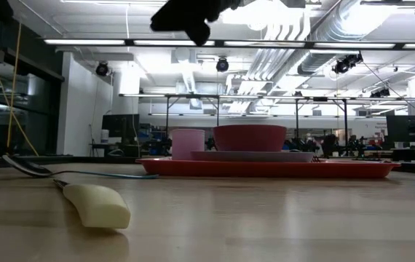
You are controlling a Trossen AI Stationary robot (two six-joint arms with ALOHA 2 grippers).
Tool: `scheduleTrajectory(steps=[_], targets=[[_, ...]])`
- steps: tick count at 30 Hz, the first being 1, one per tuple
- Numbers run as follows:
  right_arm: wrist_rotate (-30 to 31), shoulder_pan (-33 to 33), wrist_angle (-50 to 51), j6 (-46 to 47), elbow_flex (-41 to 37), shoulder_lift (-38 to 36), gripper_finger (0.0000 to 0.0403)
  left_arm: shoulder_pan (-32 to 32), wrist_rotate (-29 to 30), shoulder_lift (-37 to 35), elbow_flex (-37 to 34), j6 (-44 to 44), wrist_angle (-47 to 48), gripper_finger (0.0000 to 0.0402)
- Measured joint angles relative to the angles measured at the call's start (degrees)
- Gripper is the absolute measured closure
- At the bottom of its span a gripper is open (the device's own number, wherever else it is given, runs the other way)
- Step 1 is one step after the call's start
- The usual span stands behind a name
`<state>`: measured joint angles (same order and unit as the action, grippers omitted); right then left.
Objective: Set up tray
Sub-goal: Put the blue spoon on top of the napkin to the right of the purple plate in the red tray
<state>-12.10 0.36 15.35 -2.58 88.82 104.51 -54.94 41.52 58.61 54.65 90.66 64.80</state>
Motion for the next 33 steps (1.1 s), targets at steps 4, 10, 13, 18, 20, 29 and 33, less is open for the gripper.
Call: scheduleTrajectory(steps=[4,10,13,18,20,29,33], targets=[[-0.3,-0.7,-0.1,-1.1,1.7,3.6,0.0372,-0.3,1.8,0.1,0.0,0.0,0.4,0.0316],[-0.2,-1.2,2.9,-5.3,10.0,10.8,0.0372,-0.2,3.9,0.1,0.0,-0.3,1.9,0.0316],[-0.1,-0.7,7.5,-7.3,16.9,15.3,0.0372,-0.2,5.6,0.1,0.0,-0.4,3.2,0.0316],[0.9,0.2,16.7,-9.9,28.5,22.5,0.0373,-0.2,7.0,-0.6,0.0,-0.7,4.9,0.0316],[0.8,0.2,19.8,-9.8,31.7,24.5,0.0373,-0.2,7.4,-1.1,0.0,-2.3,4.8,0.0316],[-0.4,0.0,21.7,-6.6,32.3,25.9,0.0373,-0.2,11.0,-8.1,0.0,-11.6,4.3,0.0316],[-0.4,0.0,21.7,-5.4,32.2,26.0,0.0373,-0.2,11.6,-12.7,0.0,-20.6,0.5,0.0316]])
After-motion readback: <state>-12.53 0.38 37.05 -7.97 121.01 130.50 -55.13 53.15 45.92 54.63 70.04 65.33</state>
